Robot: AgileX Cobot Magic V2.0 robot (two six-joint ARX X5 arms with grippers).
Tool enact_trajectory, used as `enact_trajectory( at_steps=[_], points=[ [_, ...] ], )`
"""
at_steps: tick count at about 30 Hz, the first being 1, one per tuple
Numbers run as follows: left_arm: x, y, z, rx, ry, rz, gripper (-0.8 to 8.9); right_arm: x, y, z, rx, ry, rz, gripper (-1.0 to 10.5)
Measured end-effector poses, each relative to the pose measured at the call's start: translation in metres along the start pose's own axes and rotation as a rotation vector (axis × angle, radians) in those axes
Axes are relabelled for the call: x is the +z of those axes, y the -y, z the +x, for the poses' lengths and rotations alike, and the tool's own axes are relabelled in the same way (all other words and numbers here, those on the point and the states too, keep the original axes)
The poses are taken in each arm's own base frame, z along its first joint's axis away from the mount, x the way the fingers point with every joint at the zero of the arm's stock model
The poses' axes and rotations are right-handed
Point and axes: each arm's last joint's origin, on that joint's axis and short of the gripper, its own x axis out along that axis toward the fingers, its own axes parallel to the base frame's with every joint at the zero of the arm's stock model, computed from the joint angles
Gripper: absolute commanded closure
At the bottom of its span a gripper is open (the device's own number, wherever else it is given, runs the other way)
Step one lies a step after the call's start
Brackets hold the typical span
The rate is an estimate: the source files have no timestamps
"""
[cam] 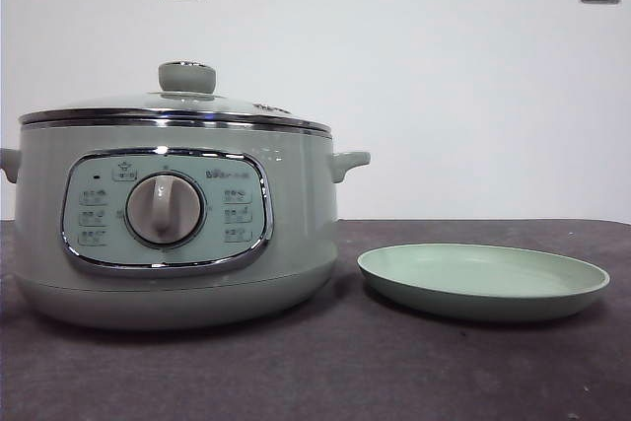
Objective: Take the corn out from the steamer,put the corn on the plate,close the lid
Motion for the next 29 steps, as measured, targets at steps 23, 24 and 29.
enact_trajectory(
  at_steps=[23, 24, 29],
  points=[
    [0.131, 0.052, 0.049, -0.189, -0.441, 0.134, 8.10, 0.116, -0.070, 0.041, 0.300, -0.514, -0.305, 9.3],
    [0.133, 0.052, 0.052, -0.194, -0.454, 0.131, 7.98, 0.116, -0.069, 0.044, 0.316, -0.532, -0.304, 8.9],
    [0.138, 0.051, 0.067, -0.198, -0.481, 0.128, 3.48, 0.112, -0.064, 0.057, 0.325, -0.581, -0.305, 5.7]
  ],
)
